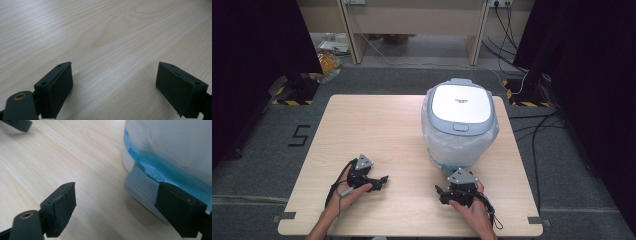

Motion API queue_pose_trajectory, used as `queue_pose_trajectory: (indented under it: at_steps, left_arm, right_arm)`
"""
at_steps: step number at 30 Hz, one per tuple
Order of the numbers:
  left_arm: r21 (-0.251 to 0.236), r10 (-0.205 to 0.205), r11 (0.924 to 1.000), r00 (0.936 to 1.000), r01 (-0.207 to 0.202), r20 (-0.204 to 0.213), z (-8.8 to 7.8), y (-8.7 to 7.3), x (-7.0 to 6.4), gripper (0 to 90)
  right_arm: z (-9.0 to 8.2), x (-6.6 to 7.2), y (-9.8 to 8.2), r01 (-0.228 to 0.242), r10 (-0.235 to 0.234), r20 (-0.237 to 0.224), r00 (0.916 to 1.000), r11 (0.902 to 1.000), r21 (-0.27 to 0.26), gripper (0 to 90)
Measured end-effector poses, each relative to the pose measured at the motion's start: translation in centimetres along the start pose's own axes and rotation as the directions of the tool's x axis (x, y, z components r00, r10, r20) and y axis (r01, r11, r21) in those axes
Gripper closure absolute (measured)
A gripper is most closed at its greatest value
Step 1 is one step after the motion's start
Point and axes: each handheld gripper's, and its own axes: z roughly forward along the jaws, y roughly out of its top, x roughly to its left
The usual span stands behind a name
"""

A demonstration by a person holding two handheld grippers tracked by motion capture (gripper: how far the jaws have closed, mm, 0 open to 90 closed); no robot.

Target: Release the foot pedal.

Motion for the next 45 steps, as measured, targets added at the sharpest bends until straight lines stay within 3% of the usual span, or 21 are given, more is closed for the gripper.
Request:
queue_pose_trajectory:
  at_steps: [6, 13, 23, 31, 45]
  left_arm:
    - [-0.006, -0.002, 1.0000, 1.0000, 0.002, 0.006, 0.0, 0.0, 0.1, 13.7]
    - [-0.007, -0.003, 1.0000, 1.0000, 0.003, 0.007, 0.0, 0.0, 0.1, 13.7]
    - [-0.003, 0.001, 1.0000, 1.0000, -0.001, 0.000, 0.0, 0.0, 0.0, 13.7]
    - [-0.002, 0.001, 1.0000, 1.0000, -0.001, 0.000, 0.0, 0.0, 0.0, 13.7]
    - [0.002, 0.007, 1.0000, 1.0000, -0.007, -0.002, 0.0, 0.0, 0.0, 13.7]
  right_arm:
    - [-1.5, -0.3, 0.3, -0.010, 0.011, 0.015, 0.9998, 0.9998, -0.017, 17.4]
    - [-4.1, -1.7, 0.0, -0.057, 0.060, 0.054, 0.9967, 0.9968, -0.056, 17.3]
    - [-7.5, -4.0, -2.4, -0.113, 0.121, 0.121, 0.9853, 0.9909, -0.072, 17.3]
    - [-8.3, -5.4, -4.9, -0.170, 0.174, 0.162, 0.9714, 0.9848, -0.033, 17.3]
    - [-7.8, -5.8, -7.9, -0.220, 0.209, 0.165, 0.9638, 0.9743, 0.048, 17.0]
